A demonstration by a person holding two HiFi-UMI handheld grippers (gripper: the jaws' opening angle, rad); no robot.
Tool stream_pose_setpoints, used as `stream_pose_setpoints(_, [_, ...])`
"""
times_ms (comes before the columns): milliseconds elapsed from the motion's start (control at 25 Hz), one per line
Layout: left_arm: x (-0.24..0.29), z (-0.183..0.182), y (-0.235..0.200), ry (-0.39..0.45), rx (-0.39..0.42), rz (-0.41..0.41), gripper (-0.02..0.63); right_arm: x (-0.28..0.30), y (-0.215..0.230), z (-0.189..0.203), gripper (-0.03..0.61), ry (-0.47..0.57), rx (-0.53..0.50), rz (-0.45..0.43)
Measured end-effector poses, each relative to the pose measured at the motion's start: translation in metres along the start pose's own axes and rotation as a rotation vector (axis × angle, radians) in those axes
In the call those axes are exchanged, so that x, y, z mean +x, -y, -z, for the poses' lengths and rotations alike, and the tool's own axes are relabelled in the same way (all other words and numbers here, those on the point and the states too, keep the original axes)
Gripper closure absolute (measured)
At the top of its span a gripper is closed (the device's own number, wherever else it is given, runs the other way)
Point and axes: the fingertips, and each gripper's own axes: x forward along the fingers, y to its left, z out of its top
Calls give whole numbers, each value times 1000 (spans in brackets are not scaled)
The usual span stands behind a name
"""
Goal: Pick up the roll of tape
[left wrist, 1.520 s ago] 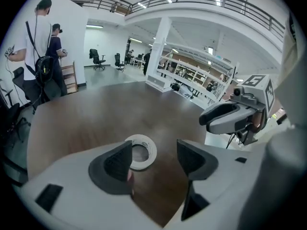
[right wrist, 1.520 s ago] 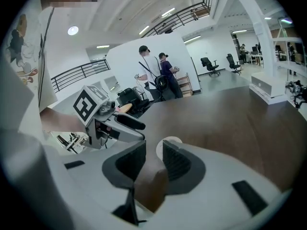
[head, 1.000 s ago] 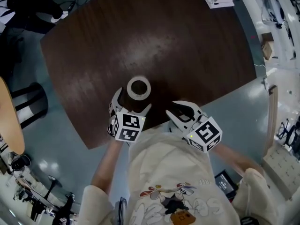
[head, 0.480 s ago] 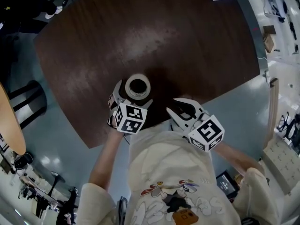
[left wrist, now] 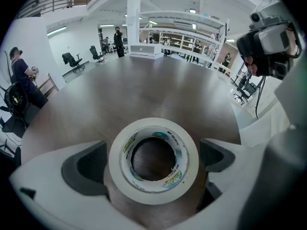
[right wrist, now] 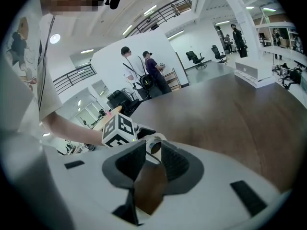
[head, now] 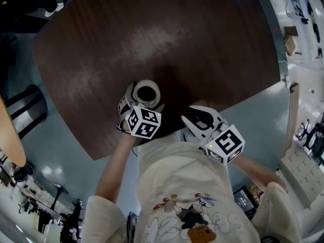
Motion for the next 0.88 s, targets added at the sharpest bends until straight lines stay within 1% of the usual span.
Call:
stream_pose_setpoints(120, [8, 0, 0, -17, 1, -4, 23, 0, 0, -2, 477, 1, -28, -5])
stream_pose_setpoints(240, [16, 1, -1, -38, 3, -2, 23, 2, 4, -4, 477, 1, -18, -14])
stream_pose_setpoints(480, [14, 0, -1, -56, 16, 2, 23, 1, 7, -8, 477, 1, -6, -12])
stream_pose_setpoints(680, [-7, 14, -9, -78, 13, -2, 23, 8, -19, -19, 477, 13, 5, -22])
stream_pose_setpoints(880, [-4, 12, -9, -85, 12, -6, 23, 9, -19, -23, 477, 21, -4, -39])
